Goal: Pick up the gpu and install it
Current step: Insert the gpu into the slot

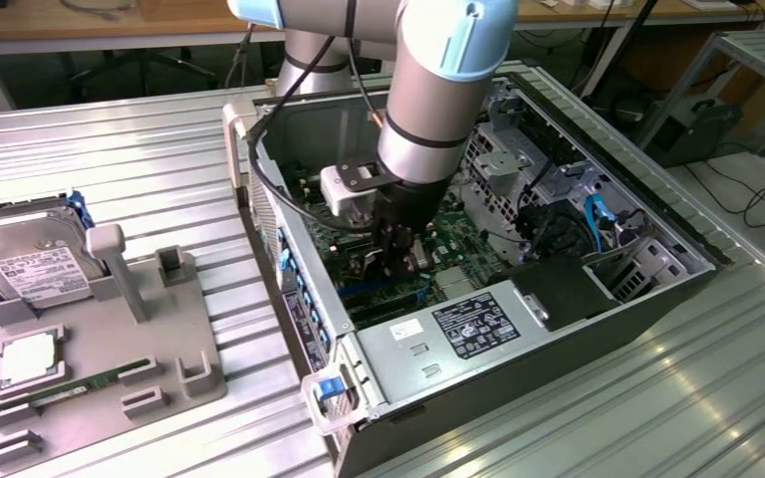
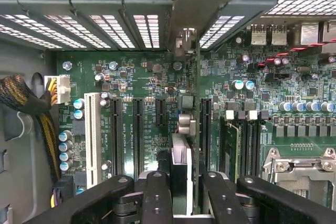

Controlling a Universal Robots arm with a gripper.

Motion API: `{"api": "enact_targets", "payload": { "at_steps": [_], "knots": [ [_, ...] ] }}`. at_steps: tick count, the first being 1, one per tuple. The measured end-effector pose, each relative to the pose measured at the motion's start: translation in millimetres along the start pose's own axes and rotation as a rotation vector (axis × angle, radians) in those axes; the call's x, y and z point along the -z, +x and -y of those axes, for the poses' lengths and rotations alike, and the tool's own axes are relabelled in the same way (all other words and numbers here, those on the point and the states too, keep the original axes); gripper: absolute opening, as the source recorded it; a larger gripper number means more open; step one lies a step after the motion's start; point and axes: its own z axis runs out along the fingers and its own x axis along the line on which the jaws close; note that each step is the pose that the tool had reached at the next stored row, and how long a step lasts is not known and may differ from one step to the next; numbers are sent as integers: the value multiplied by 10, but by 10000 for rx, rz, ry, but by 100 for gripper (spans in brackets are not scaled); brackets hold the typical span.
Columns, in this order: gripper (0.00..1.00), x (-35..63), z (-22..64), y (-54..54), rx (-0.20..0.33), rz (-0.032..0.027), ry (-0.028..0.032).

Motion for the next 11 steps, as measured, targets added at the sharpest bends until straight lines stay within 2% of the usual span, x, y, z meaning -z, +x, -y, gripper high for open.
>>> {"api": "enact_targets", "payload": {
  "at_steps": [3, 4, 9, 11],
  "knots": [
    [27, -53, 0, 2, -1, -10, -31],
    [27, -72, 1, 1, -1, 3, -36],
    [27, -73, 1, 1, -1, 0, -42],
    [27, -101, -4, 4, -1, -15, -50]
  ]
}}
